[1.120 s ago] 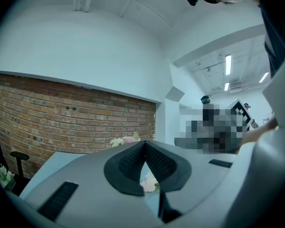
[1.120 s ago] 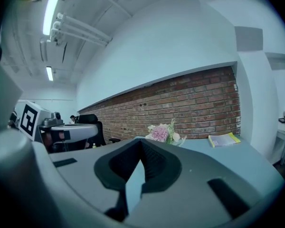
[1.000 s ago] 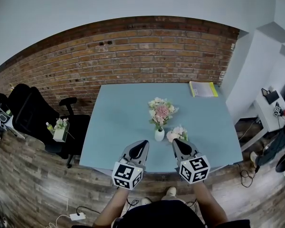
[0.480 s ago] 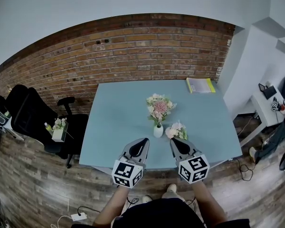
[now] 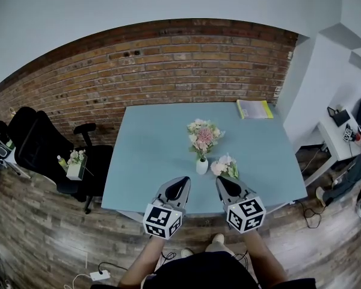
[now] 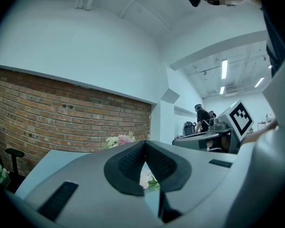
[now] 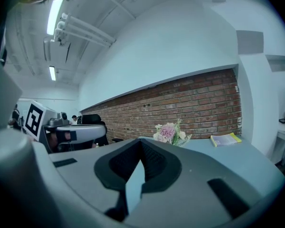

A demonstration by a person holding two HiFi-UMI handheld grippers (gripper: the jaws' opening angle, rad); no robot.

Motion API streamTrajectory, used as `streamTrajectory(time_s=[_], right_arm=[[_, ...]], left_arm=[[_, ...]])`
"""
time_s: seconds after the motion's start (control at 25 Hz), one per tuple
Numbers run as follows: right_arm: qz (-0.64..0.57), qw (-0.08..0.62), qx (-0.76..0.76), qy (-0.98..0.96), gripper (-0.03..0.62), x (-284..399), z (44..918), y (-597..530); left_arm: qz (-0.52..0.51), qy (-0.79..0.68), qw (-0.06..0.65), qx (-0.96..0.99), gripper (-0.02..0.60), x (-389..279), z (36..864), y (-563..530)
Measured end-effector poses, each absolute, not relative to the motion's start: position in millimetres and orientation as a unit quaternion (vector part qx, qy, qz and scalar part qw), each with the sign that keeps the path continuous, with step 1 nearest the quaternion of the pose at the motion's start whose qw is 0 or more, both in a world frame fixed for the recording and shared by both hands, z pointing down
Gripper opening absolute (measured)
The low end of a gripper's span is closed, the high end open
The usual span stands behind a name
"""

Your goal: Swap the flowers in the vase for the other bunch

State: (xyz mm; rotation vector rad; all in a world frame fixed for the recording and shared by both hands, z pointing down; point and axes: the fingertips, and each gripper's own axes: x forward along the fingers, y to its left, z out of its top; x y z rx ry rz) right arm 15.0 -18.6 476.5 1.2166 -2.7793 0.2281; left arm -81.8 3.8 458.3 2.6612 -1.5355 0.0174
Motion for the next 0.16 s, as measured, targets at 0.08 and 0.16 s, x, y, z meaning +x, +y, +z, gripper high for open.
streamTrajectory(time_s=[0.08,0.16], right_arm=[[0.077,0.049,0.398,-0.913,0.013,13.2,476.9,-18.5],[0.077,0.050,0.397,-0.913,0.012,11.6,476.4,-18.9]], left_arm=[[0.006,-0.499,0.036,0.866,0.009,-83.0,459.0,5.0],[0.006,-0.499,0.037,0.866,0.009,-84.2,459.2,6.1]])
